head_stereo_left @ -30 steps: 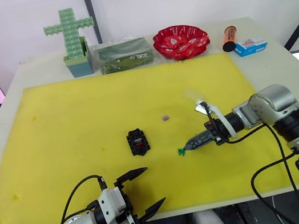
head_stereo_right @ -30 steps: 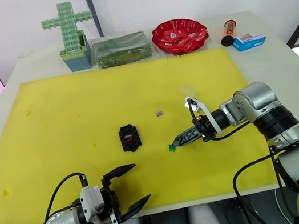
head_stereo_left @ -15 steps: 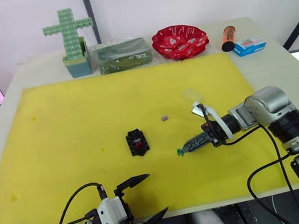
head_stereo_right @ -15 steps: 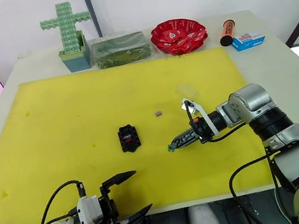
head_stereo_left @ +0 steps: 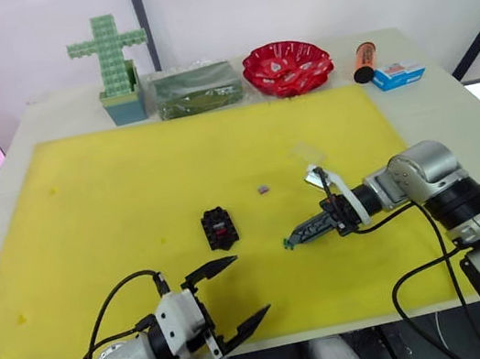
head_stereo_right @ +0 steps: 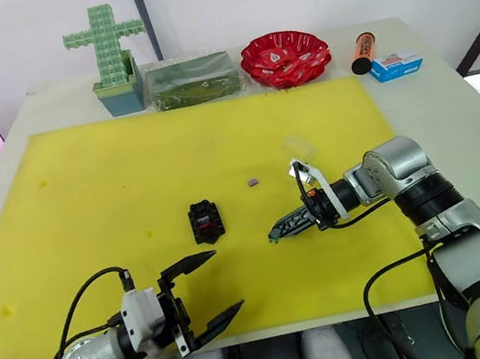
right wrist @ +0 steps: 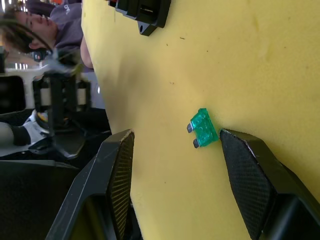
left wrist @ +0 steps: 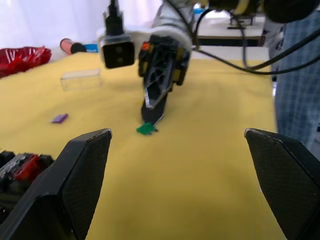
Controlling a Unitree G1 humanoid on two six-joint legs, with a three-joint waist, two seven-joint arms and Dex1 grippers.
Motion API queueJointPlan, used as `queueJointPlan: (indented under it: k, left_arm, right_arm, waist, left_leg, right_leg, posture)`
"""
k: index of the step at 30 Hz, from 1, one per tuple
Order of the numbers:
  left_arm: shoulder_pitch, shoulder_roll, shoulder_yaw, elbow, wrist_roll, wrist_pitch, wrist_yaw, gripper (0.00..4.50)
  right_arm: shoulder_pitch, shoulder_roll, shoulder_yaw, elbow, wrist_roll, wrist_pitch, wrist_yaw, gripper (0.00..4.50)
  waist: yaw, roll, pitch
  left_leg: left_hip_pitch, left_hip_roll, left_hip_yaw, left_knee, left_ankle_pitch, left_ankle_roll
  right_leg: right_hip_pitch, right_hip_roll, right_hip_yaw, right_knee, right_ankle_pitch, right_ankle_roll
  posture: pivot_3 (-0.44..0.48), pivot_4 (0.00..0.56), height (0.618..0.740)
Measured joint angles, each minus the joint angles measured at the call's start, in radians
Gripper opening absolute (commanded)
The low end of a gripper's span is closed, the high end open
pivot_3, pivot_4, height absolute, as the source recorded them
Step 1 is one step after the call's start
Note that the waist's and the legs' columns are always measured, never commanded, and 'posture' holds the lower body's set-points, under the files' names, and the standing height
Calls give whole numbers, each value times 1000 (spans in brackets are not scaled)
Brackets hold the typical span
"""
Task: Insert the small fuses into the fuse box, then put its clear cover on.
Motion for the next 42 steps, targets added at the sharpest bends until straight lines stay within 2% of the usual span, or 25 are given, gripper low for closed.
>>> queueJointPlan:
  k: [1, 6, 10, 14, 18, 22, 23, 27, 32, 38, 42]
  left_arm:
    - [-19, -7, -6, 20, 5, 1, 1, 4500]
    - [-101, -28, -16, 90, 9, 14, -2, 4500]
    - [-99, -11, 11, 133, -12, 6, -40, 4500]
    - [22, 22, 65, 136, -46, -75, -90, 4500]
    - [159, 29, 68, 117, -48, -174, -122, 4500]
    - [209, 23, 64, 112, -37, -235, -124, 4500]
    - [213, 18, 59, 105, -29, -241, -118, 4500]
    - [209, 11, 37, 63, -6, -240, -92, 4500]
    - [150, 11, 23, 33, 6, -175, -52, 4500]
    - [-7, 6, 16, 31, 1, -51, -20, 4500]
    - [-67, -7, 15, 58, 1, 4, -11, 4500]
  right_arm:
    - [0, 1, 0, 0, 0, 0, 0, 2806]
    - [3, 3, 0, 1, -20, -1, -15, 1249]
    - [3, 8, 0, 1, -20, 0, -18, 1249]
    - [4, 12, 0, 1, -21, 0, -23, 1249]
    - [4, 17, -3, 11, -22, 1, -32, 1249]
    - [5, 24, -11, 15, -30, 0, -43, 1249]
    - [7, 29, -15, 19, -33, 0, -46, 1087]
    - [10, 40, -24, 21, -38, 1, -56, 45]
    - [14, 41, -27, 19, -40, 5, -61, 15]
    - [18, 41, -32, 14, -38, 5, -64, 15]
    - [24, 39, -38, 9, -37, 6, -60, 15]
  waist:
    - [1, 0, 0]
    - [3, 0, 0]
    - [1, 0, 0]
    - [0, 0, 0]
    - [0, 0, 0]
    - [1, 0, 0]
    - [0, 0, 0]
    - [-1, 0, 0]
    - [0, -1, 0]
    - [1, -1, -1]
    - [2, -1, -1]
  left_leg:
    - [0, 0, 0, 0, 0, 0]
    - [0, 0, -1, 1, 0, 0]
    - [0, 0, -2, 1, 0, 0]
    - [0, 1, -1, 0, 0, 0]
    - [0, 1, -1, 1, 0, 0]
    - [0, 0, -1, 1, 0, 0]
    - [0, 0, 0, 1, 0, 0]
    - [0, 0, 0, 1, 0, 0]
    - [0, 0, 0, 2, 0, 0]
    - [0, 0, -1, 2, 0, 0]
    - [0, 0, -1, 2, 0, 0]
  right_leg:
    - [0, 0, 0, 1, 0, 0]
    - [-1, 1, 0, 5, 0, 0]
    - [-1, 1, 0, 5, 0, 0]
    - [-2, 1, 0, 5, 0, 0]
    - [-2, -1, 0, 5, 0, -1]
    - [-2, -2, 0, 5, -1, -1]
    - [-2, -2, 0, 5, -1, -1]
    - [-3, -1, 0, 5, -1, -1]
    - [-2, -1, 0, 5, -1, -1]
    - [-1, 0, 0, 5, 0, 0]
    - [-1, 0, 0, 6, 0, 0]
  posture:
    - [0, 150, 740]
    - [0, 150, 740]
    - [0, 150, 740]
    - [0, 150, 740]
    - [0, 150, 740]
    - [0, 150, 740]
    - [0, 150, 740]
    - [0, 150, 740]
    - [0, 150, 740]
    - [0, 150, 740]
    - [0, 150, 740]
